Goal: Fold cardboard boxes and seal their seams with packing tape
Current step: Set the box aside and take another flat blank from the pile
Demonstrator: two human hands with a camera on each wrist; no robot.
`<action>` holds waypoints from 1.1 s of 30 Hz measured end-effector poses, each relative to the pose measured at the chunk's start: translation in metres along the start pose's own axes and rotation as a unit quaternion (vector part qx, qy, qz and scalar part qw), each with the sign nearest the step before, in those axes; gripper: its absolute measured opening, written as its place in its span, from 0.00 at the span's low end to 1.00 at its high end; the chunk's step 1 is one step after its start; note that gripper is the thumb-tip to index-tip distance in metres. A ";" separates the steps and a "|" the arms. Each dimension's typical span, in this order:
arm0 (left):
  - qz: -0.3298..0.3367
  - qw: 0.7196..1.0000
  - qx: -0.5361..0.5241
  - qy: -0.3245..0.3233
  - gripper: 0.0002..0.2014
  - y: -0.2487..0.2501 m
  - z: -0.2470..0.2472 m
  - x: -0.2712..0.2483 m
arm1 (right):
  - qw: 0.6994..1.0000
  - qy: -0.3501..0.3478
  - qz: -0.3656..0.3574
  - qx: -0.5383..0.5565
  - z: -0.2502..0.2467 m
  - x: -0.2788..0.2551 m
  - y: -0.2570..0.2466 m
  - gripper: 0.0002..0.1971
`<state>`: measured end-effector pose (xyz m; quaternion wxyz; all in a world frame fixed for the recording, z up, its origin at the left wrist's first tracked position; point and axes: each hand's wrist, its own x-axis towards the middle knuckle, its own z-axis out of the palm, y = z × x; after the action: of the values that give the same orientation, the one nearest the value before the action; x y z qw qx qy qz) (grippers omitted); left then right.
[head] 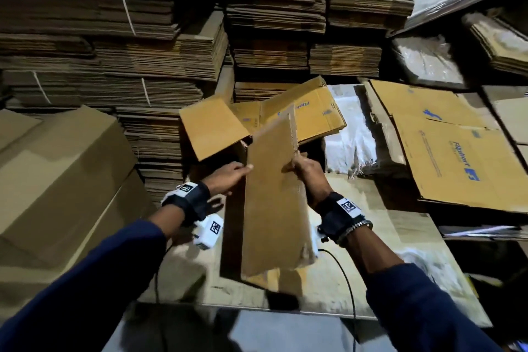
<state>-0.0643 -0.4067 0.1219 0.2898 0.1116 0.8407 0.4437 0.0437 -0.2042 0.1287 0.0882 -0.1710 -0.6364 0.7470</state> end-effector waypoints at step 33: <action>0.029 0.978 -0.204 -0.025 0.31 0.042 -0.003 0.004 | 0.996 0.034 -0.005 -0.084 0.035 -0.025 -0.023 0.17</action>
<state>-0.0723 -0.3823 0.1559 0.3145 0.0860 0.7214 0.6110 0.0518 -0.2406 0.1590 0.0993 -0.1997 -0.6942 0.6844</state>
